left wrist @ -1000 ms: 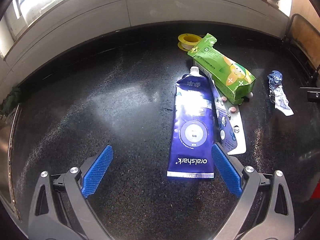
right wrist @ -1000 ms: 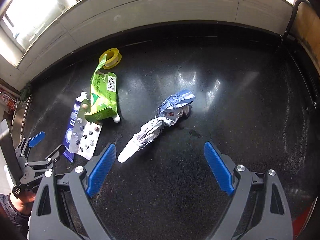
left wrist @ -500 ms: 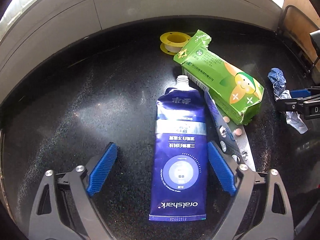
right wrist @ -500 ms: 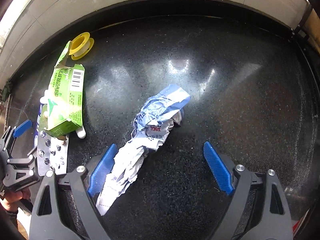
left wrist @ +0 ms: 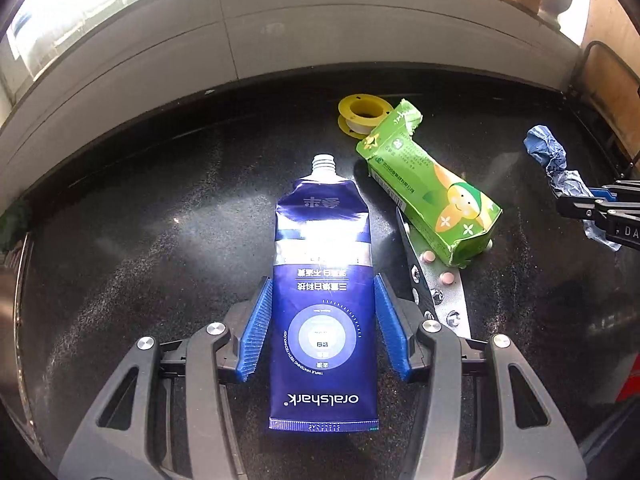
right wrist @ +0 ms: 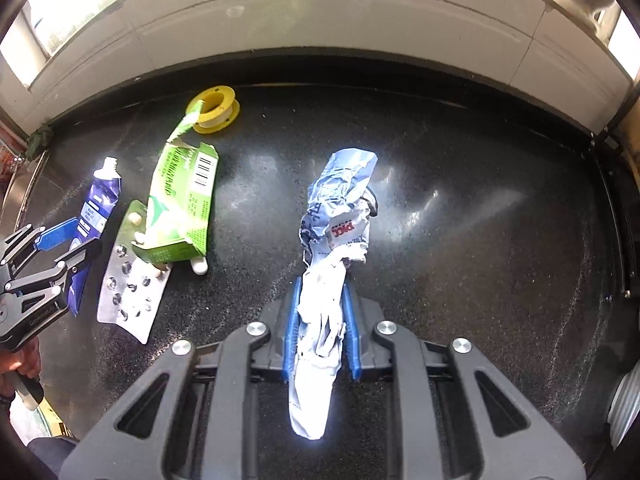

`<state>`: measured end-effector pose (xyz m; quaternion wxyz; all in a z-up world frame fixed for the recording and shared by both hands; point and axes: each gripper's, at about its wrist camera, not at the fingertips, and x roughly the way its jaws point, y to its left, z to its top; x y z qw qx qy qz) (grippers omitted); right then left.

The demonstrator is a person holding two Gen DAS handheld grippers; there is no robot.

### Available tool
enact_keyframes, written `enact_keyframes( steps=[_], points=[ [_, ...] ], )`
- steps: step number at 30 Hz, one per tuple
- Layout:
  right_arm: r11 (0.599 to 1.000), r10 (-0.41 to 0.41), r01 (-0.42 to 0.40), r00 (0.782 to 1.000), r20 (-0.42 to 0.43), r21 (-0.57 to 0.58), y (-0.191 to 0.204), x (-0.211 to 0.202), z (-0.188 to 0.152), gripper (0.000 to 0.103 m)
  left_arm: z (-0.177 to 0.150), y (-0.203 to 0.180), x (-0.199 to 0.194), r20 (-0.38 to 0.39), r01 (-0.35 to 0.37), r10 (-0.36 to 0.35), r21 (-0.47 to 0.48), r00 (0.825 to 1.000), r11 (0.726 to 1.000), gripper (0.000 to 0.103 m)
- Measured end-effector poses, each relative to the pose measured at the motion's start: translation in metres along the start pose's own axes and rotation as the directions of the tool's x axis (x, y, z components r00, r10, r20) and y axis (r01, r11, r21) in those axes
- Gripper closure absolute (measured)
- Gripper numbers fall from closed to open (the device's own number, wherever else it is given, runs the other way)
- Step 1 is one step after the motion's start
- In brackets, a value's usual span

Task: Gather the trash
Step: 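Grasp the blue toothpaste tube with the left gripper while the right gripper grasps the foil wrapper, then carry both items over the black bin and open both grippers to drop them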

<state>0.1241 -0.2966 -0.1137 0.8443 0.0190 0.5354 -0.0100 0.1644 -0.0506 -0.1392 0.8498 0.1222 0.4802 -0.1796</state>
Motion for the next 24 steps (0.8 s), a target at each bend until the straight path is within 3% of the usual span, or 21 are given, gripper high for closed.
enact_keyframes(
  steps=[9,18,24],
  points=[
    [0.985,0.088,-0.073,0.992,0.094,-0.154,0.031,-0.059,-0.005,0.083,-0.010,-0.002,-0.069,0.046,-0.066,0.072,-0.127,0.996,0.990,0.053],
    [0.959,0.147,-0.117,0.984,0.102,-0.258,0.049,-0.082,-0.015,0.083,-0.040,0.000,-0.101,0.053,-0.140,0.154,-0.205,0.987,0.969,0.053],
    [0.925,0.202,-0.155,0.974,0.104,-0.347,0.084,-0.095,-0.017,0.083,-0.066,0.012,-0.127,0.060,-0.179,0.203,-0.280,0.977,0.943,0.053]
  ],
)
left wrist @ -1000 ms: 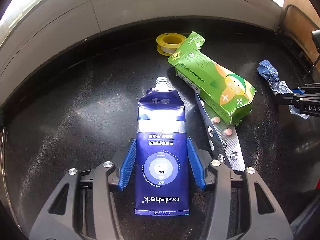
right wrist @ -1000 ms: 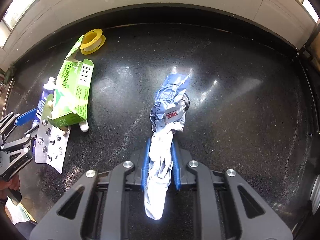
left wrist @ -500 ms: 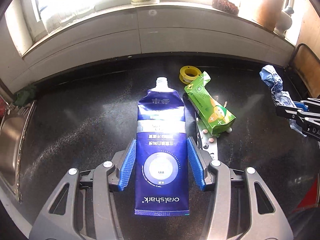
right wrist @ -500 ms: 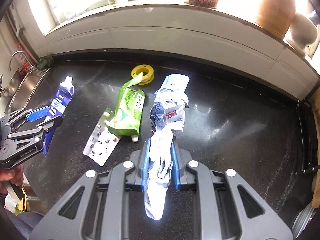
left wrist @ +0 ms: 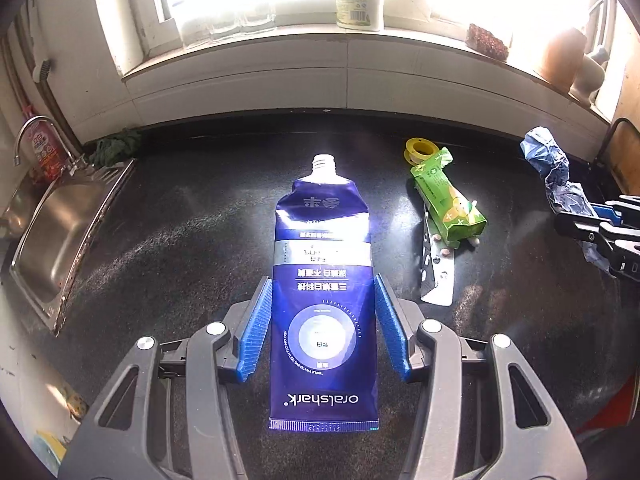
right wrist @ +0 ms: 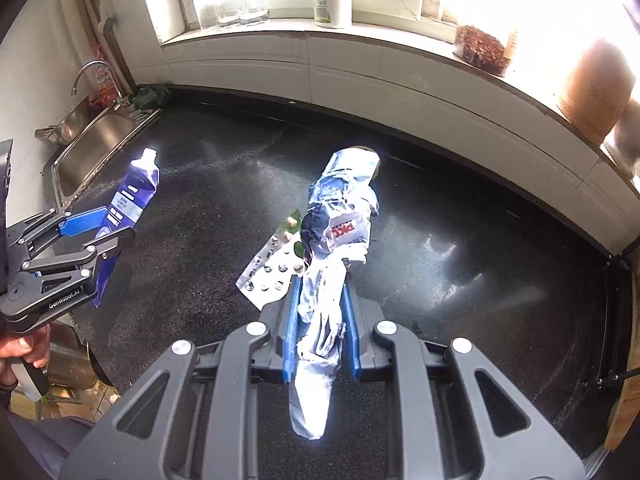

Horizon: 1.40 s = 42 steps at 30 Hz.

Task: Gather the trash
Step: 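Carry both items over the black bin and open both grippers to drop them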

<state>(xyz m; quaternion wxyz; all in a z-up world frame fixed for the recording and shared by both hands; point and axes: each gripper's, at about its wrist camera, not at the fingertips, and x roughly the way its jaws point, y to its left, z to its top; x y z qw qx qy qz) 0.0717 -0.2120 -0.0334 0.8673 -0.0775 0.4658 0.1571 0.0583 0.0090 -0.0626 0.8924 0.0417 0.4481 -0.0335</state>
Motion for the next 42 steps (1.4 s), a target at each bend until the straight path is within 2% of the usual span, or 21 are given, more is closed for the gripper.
enact_keyframes(
  steps=[5,10,12,15,18,20,23,26,29,31,35,39,42],
  points=[
    [0.989,0.094,-0.093,0.996,0.001,-0.113,0.058,0.001,0.018,0.083,-0.023,0.037,-0.030,0.020,-0.064,0.066,-0.097,0.998,0.993,0.053],
    [0.937,0.223,-0.225,0.974,-0.038,-0.269,0.147,0.007,0.030,0.083,-0.067,0.093,-0.066,0.004,-0.161,0.167,-0.247,0.986,0.956,0.053],
    [0.900,0.279,-0.286,0.958,-0.070,-0.327,0.186,0.010,0.030,0.083,-0.090,0.117,-0.083,-0.014,-0.212,0.218,-0.311,0.976,0.927,0.053],
    [0.831,0.359,-0.377,0.925,-0.125,-0.409,0.250,0.013,0.024,0.083,-0.130,0.152,-0.108,-0.060,-0.291,0.293,-0.406,0.954,0.866,0.053],
    [0.749,0.427,-0.470,0.882,-0.201,-0.468,0.311,0.016,0.011,0.083,-0.174,0.183,-0.128,-0.121,-0.356,0.342,-0.491,0.932,0.795,0.053],
    [0.687,0.466,-0.532,0.845,-0.262,-0.494,0.350,0.019,0.001,0.083,-0.204,0.201,-0.138,-0.167,-0.395,0.365,-0.539,0.916,0.744,0.053],
    [0.609,0.489,-0.607,0.794,-0.360,-0.510,0.405,0.028,-0.019,0.083,-0.243,0.222,-0.148,-0.220,-0.430,0.377,-0.599,0.900,0.675,0.053],
    [0.566,0.486,-0.650,0.760,-0.432,-0.507,0.448,0.039,-0.037,0.083,-0.279,0.241,-0.152,-0.260,-0.448,0.373,-0.645,0.891,0.619,0.053],
    [0.545,0.474,-0.684,0.729,-0.495,-0.485,0.482,0.056,-0.050,0.083,-0.303,0.256,-0.149,-0.273,-0.441,0.357,-0.683,0.893,0.582,0.053],
    [0.536,0.458,-0.689,0.722,-0.518,-0.488,0.497,0.067,-0.058,0.083,-0.317,0.267,-0.144,-0.272,-0.428,0.342,-0.710,0.899,0.559,0.053],
    [0.538,0.413,-0.683,0.725,-0.552,-0.495,0.526,0.096,-0.073,0.083,-0.338,0.282,-0.122,-0.273,-0.401,0.306,-0.753,0.912,0.522,0.053],
    [0.535,0.358,-0.666,0.736,-0.574,-0.520,0.549,0.128,-0.087,0.083,-0.354,0.294,-0.092,-0.273,-0.385,0.282,-0.766,0.920,0.515,0.053],
    [0.537,0.329,-0.664,0.733,-0.595,-0.521,0.557,0.148,-0.095,0.083,-0.367,0.302,-0.070,-0.288,-0.380,0.252,-0.772,0.924,0.509,0.053]
  ],
)
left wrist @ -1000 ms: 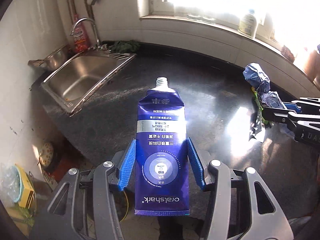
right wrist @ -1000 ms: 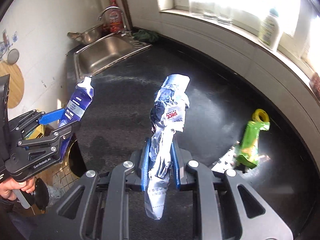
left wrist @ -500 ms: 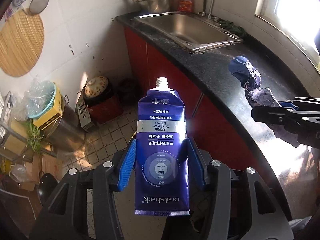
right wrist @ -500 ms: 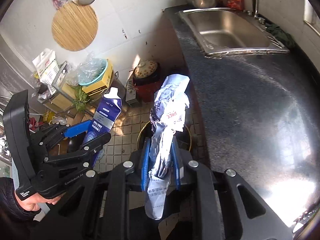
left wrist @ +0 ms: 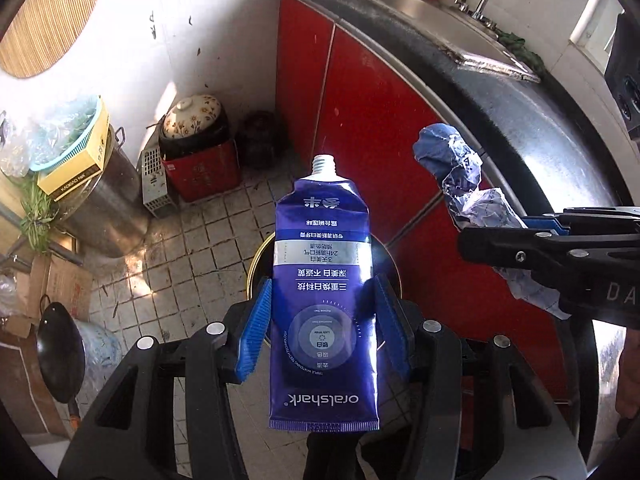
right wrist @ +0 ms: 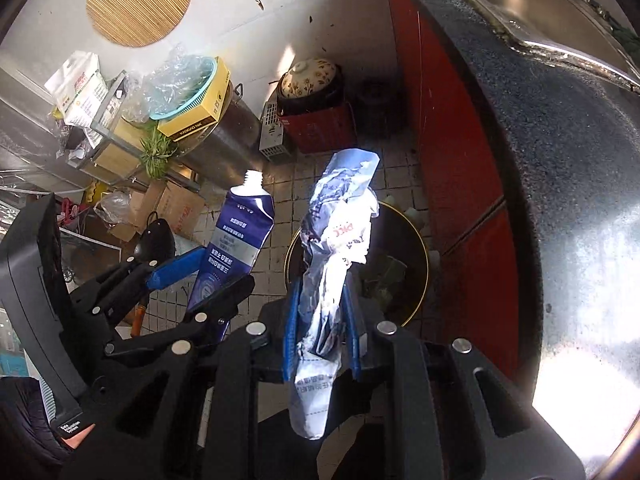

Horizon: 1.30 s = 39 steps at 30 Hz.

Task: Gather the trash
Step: 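Carry both items over the black bin and open both grippers to drop them, then return both grippers to the counter toward the blister pack and snack box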

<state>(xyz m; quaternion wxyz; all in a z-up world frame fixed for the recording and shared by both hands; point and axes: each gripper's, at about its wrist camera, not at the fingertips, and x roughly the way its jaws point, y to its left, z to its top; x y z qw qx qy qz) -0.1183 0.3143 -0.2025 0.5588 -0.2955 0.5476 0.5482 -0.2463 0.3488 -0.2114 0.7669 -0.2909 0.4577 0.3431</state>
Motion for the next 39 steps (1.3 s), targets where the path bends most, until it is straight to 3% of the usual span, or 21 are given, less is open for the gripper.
enact_keyframes(
  steps=[6,11,12,13,14,15,24,31,34,36,39],
  points=[
    [1.000,-0.003,0.003,0.999,-0.047,0.008,-0.012,0.025,0.006,0.083,-0.002,0.006,0.025,-0.040,0.004,-0.005,-0.010,0.999,1.000,0.053],
    [1.000,0.008,-0.007,0.999,-0.037,0.011,-0.016,0.026,0.013,0.082,0.002,0.008,0.034,-0.048,0.011,-0.012,-0.011,0.999,1.000,0.053],
    [1.000,0.005,-0.005,0.999,-0.035,0.009,-0.016,0.025,0.014,0.076,0.004,0.009,0.037,-0.048,0.011,-0.012,-0.013,0.999,1.000,0.046],
    [1.000,0.011,-0.010,0.999,-0.031,0.011,-0.017,0.023,0.015,0.051,0.004,0.009,0.038,-0.056,0.013,-0.014,-0.018,0.998,1.000,0.036],
    [1.000,0.011,-0.011,1.000,-0.014,0.014,-0.018,0.020,0.015,0.021,0.005,0.011,0.038,-0.058,0.007,-0.008,-0.020,0.998,1.000,0.017],
    [1.000,0.013,-0.013,1.000,0.008,0.014,-0.019,0.015,0.016,0.017,0.006,0.010,0.036,-0.041,-0.007,0.006,-0.022,0.999,1.000,0.013],
    [0.999,0.042,-0.042,0.998,0.040,0.005,-0.017,-0.011,0.015,0.017,0.005,0.009,0.022,-0.042,-0.022,0.022,0.001,0.999,1.000,0.013],
    [0.996,0.001,-0.016,0.985,0.173,0.089,-0.042,-0.089,-0.012,0.017,0.025,-0.024,-0.016,0.030,-0.040,0.037,0.085,0.999,0.996,0.013],
    [0.983,-0.072,0.024,0.962,0.264,0.181,-0.070,-0.143,-0.039,0.017,0.039,-0.056,-0.042,0.098,-0.010,-0.004,0.150,0.995,0.989,0.012],
    [0.962,-0.158,0.075,0.937,0.311,0.263,-0.094,-0.181,-0.064,0.017,0.048,-0.089,-0.056,0.120,0.041,-0.068,0.219,0.990,0.975,0.012],
    [0.904,-0.306,0.152,0.883,0.356,0.400,-0.133,-0.236,-0.111,0.017,0.053,-0.156,-0.073,0.120,0.122,-0.178,0.372,0.977,0.920,0.011]
  ],
)
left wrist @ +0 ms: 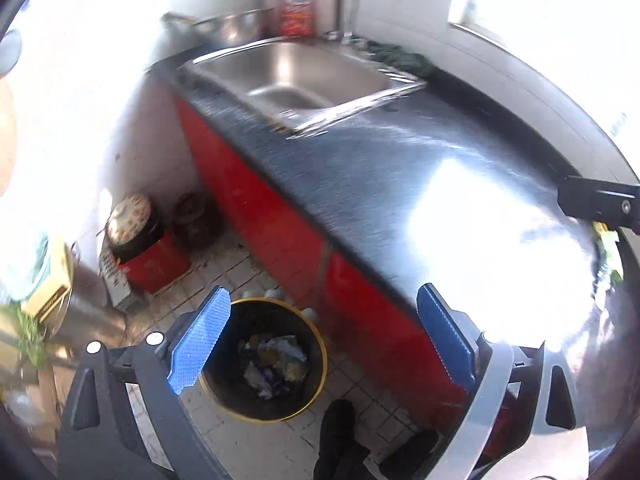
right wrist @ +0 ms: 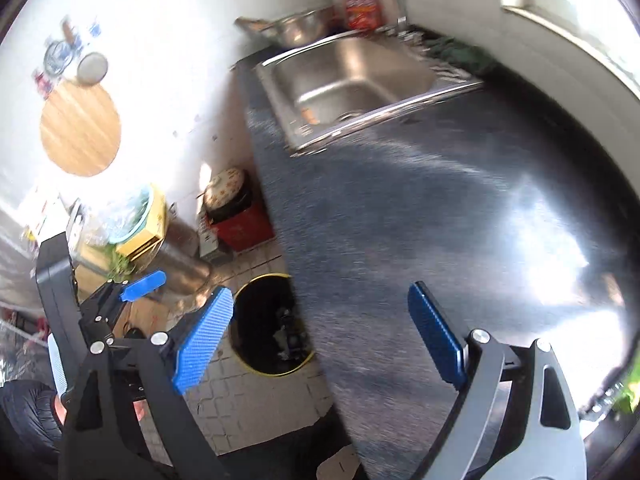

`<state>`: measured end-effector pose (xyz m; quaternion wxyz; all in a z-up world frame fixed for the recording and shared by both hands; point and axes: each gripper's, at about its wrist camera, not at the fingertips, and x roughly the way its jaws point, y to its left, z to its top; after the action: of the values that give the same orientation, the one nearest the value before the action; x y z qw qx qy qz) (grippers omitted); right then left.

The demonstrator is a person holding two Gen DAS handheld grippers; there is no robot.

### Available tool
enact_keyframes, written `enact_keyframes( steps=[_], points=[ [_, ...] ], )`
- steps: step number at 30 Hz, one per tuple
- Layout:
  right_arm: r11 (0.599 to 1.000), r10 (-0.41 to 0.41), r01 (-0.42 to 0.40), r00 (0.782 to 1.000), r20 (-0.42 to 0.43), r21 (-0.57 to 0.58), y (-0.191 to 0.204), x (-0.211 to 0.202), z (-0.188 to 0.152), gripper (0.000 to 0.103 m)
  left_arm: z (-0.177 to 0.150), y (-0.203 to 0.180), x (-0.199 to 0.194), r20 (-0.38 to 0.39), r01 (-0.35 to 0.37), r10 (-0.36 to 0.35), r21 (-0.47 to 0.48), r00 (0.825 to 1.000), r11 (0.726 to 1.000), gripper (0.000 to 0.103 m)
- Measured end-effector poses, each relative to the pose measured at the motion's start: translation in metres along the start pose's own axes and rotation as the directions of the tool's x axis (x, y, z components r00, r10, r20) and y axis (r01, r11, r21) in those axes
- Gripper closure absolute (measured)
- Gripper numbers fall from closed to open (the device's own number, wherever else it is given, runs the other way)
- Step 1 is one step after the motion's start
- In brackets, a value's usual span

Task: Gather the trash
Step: 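Return both grippers to the counter toward the blister pack and snack box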

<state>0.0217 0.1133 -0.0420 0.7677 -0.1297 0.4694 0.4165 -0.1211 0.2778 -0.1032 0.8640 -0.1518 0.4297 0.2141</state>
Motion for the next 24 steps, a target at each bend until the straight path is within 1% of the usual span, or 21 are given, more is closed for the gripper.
enact_keyframes(
  steps=[2,4,5,8,9,10,12,15,17,18,20,22,24],
  points=[
    [0.993,-0.103,0.100,0.994,0.039,0.069,-0.043,-0.033,-0.008,0.017,0.017,-0.046,0.000,0.008,0.082,-0.083,0.093,0.996,0.992,0.011],
    [0.970,-0.203,0.191,0.977,0.068,0.153,-0.085,-0.068,-0.023,0.017,0.030,-0.098,0.000,0.003,0.167,-0.171,0.194,0.985,0.967,0.011],
    [0.954,-0.247,0.229,0.966,0.076,0.192,-0.104,-0.082,-0.031,0.017,0.034,-0.123,0.000,0.000,0.198,-0.204,0.238,0.979,0.951,0.011],
    [0.891,-0.373,0.330,0.924,0.087,0.312,-0.155,-0.131,-0.065,0.017,0.042,-0.203,-0.003,-0.028,0.296,-0.307,0.369,0.951,0.881,0.011],
    [0.869,-0.403,0.353,0.911,0.084,0.347,-0.170,-0.145,-0.078,0.017,0.041,-0.226,-0.006,-0.040,0.323,-0.336,0.401,0.941,0.857,0.011],
    [0.847,-0.432,0.374,0.898,0.081,0.378,-0.183,-0.158,-0.091,0.017,0.041,-0.248,-0.009,-0.055,0.357,-0.371,0.427,0.927,0.831,0.011],
    [0.806,-0.476,0.404,0.876,0.069,0.434,-0.206,-0.183,-0.115,0.017,0.035,-0.288,-0.014,-0.088,0.407,-0.418,0.472,0.904,0.782,0.011],
    [0.755,-0.508,0.417,0.860,0.047,0.506,-0.229,-0.211,-0.150,0.017,0.022,-0.339,-0.020,-0.125,0.442,-0.450,0.540,0.884,0.717,0.011],
    [0.732,-0.520,0.423,0.853,0.038,0.534,-0.236,-0.222,-0.166,0.017,0.016,-0.364,-0.021,-0.155,0.460,-0.460,0.567,0.874,0.683,0.011],
    [0.723,-0.524,0.422,0.851,0.036,0.547,-0.240,-0.225,-0.173,0.017,0.012,-0.374,-0.020,-0.164,0.461,-0.458,0.578,0.874,0.673,0.011],
    [0.711,-0.518,0.409,0.855,0.033,0.571,-0.247,-0.228,-0.182,0.017,0.008,-0.384,-0.019,-0.176,0.457,-0.450,0.600,0.876,0.656,0.011],
    [0.708,-0.511,0.398,0.859,0.033,0.584,-0.254,-0.228,-0.187,0.017,0.006,-0.389,-0.015,-0.183,0.453,-0.440,0.609,0.879,0.651,0.011],
    [0.711,-0.505,0.397,0.863,0.030,0.581,-0.259,-0.225,-0.185,0.017,0.007,-0.391,-0.009,-0.195,0.452,-0.430,0.609,0.882,0.652,0.011]
  ],
)
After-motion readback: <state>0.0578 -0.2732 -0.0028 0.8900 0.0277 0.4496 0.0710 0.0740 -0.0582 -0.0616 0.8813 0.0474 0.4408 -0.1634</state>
